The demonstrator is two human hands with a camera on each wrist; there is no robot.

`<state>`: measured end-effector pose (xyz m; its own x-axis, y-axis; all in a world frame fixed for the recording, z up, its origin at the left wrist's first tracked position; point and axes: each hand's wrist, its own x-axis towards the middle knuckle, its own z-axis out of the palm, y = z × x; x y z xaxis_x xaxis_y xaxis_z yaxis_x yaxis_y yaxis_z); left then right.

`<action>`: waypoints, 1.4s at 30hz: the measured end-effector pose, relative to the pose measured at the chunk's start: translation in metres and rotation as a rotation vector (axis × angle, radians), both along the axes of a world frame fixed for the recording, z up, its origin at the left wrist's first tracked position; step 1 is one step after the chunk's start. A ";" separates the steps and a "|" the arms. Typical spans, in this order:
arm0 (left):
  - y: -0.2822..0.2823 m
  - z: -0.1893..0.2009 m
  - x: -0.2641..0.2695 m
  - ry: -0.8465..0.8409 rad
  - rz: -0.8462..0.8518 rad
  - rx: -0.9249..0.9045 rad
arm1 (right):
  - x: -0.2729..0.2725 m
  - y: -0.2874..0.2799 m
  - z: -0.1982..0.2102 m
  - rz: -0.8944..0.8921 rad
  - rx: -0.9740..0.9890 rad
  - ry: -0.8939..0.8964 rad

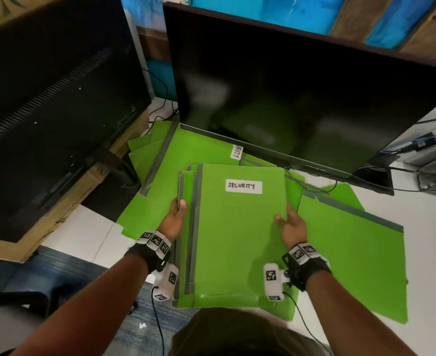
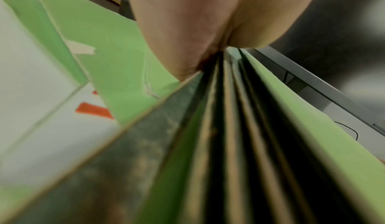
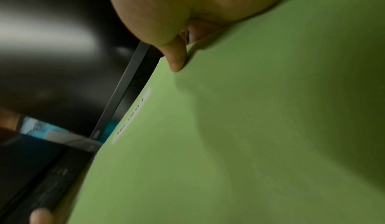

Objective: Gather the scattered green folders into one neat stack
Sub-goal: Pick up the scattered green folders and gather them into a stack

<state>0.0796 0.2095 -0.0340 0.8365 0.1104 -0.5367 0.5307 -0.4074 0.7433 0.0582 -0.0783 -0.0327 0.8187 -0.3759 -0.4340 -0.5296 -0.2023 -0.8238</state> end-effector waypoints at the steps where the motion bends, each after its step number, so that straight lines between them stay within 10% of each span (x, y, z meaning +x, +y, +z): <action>1: 0.000 0.001 0.000 -0.002 -0.003 -0.013 | 0.000 0.009 -0.005 0.012 -0.007 0.005; 9: 0.005 -0.009 0.004 -0.039 -0.017 -0.050 | -0.003 0.035 -0.033 0.188 -0.406 0.116; 20: 0.009 -0.018 -0.011 -0.079 0.117 -0.151 | -0.008 -0.030 -0.030 0.453 -0.254 0.135; 29: 0.063 0.018 -0.004 -0.221 0.325 -0.290 | -0.074 -0.165 -0.040 -0.203 -0.593 0.507; 38: 0.053 -0.004 0.006 -0.136 0.233 -0.239 | -0.115 -0.187 -0.047 -0.050 -0.737 0.393; 42: 0.051 -0.014 0.021 -0.148 0.162 -0.254 | -0.132 -0.176 -0.041 -0.579 -0.603 0.663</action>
